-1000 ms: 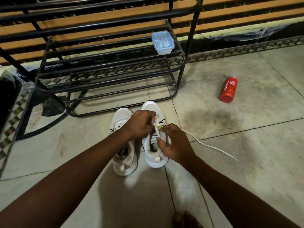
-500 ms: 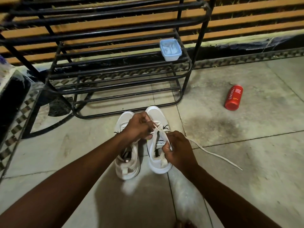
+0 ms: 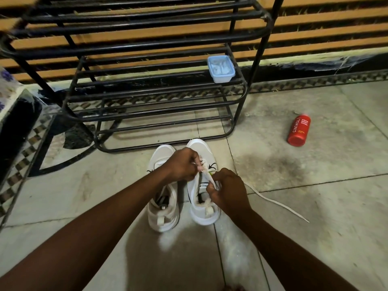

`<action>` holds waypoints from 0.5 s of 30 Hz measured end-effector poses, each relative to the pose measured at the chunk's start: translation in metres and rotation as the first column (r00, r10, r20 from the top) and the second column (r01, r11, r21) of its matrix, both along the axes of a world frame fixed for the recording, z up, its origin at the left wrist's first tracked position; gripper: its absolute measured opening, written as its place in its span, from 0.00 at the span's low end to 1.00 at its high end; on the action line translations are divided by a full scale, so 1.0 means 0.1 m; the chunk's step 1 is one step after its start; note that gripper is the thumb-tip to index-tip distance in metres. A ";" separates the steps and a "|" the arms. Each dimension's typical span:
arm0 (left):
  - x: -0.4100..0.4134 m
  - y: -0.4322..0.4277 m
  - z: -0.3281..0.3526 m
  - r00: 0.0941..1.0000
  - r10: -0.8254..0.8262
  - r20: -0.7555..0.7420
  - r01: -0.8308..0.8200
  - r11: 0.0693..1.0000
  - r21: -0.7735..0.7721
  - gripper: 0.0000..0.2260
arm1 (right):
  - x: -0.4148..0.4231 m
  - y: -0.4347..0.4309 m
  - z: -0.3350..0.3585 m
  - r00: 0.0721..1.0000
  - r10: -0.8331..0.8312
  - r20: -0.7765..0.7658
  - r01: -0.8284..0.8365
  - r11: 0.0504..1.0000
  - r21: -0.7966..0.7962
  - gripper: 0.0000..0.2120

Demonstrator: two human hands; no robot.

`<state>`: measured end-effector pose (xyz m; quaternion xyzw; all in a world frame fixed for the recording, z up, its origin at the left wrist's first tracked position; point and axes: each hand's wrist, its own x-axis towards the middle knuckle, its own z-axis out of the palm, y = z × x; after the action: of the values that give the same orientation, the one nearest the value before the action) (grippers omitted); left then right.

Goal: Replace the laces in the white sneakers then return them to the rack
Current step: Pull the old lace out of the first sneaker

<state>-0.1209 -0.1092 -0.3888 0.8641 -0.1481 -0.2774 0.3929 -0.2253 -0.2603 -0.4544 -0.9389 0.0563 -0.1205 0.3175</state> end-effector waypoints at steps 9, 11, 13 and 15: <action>0.04 -0.08 -0.04 0.762 0.521 -0.386 -0.623 0.752 -0.215 0.12 | 0.00 0.03 -0.11 0.998 -0.046 -0.048 0.042 0.996 -0.082 0.08; 0.03 -0.10 -0.03 0.877 0.404 -0.259 -0.464 0.852 -0.243 0.10 | 0.00 0.02 -0.13 0.997 -0.054 -0.049 0.050 0.995 -0.084 0.08; 0.06 -0.05 -0.01 0.987 0.160 0.007 -0.157 0.977 -0.144 0.08 | 0.00 0.02 -0.14 0.997 -0.054 -0.046 0.050 0.994 -0.094 0.08; 0.08 0.00 -0.02 0.964 -0.094 0.249 0.072 0.993 0.094 0.04 | 0.01 0.02 -0.14 0.998 -0.054 -0.030 0.050 0.993 -0.110 0.08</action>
<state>-0.1130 -0.1092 -0.3909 0.9012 -0.2213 -0.1871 0.3222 -0.2246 -0.2583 -0.4684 -0.9549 0.0793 -0.1160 0.2616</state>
